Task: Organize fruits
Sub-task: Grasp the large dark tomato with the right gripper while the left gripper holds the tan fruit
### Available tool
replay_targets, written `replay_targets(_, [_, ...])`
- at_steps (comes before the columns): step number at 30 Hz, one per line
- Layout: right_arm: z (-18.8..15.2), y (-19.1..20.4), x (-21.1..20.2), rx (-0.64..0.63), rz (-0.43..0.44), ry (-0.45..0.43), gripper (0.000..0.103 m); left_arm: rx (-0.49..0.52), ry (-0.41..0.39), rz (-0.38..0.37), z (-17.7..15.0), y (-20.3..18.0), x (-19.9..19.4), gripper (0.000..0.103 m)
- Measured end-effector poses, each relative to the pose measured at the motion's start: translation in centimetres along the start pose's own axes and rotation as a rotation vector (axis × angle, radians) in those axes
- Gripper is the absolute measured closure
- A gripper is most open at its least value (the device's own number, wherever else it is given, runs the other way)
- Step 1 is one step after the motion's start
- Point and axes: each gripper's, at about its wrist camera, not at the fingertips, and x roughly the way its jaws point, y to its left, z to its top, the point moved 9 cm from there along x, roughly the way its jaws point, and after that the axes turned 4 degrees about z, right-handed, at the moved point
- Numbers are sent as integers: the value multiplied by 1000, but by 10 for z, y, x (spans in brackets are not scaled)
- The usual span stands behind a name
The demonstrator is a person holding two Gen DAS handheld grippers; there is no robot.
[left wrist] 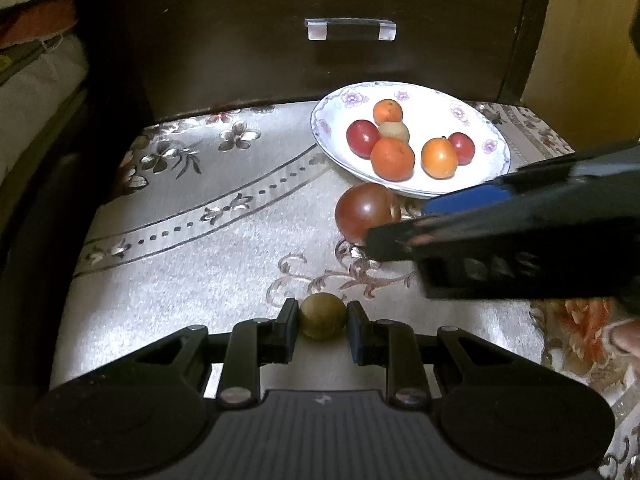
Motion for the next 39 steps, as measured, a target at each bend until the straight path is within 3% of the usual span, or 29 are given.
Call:
replay_targets(10, [8,2,36,99,-32,38,58,-13,-7,-27,-3,4,-2,71])
replay_targets(13, [5,-1,42,109,-65,49,67,-12,-7,-24,-2,4,-2,71])
replay_targets(15, [5,0,39,102,-68,54,68,-13,-5,-19,-1,3,-1,71])
replay_targets(22, [-11,-19,1,35,-109,95,68,12,-15,-27,0,-7,-13,71])
replay_targets(29, [-49,-35,-54,-37,-164,148,68,47,-25,-39,-1,-32,-34,71])
replay_targets(39, [-77,-53,-84,3,-184,151,68,84,12,-53,-16,-79,-51,71])
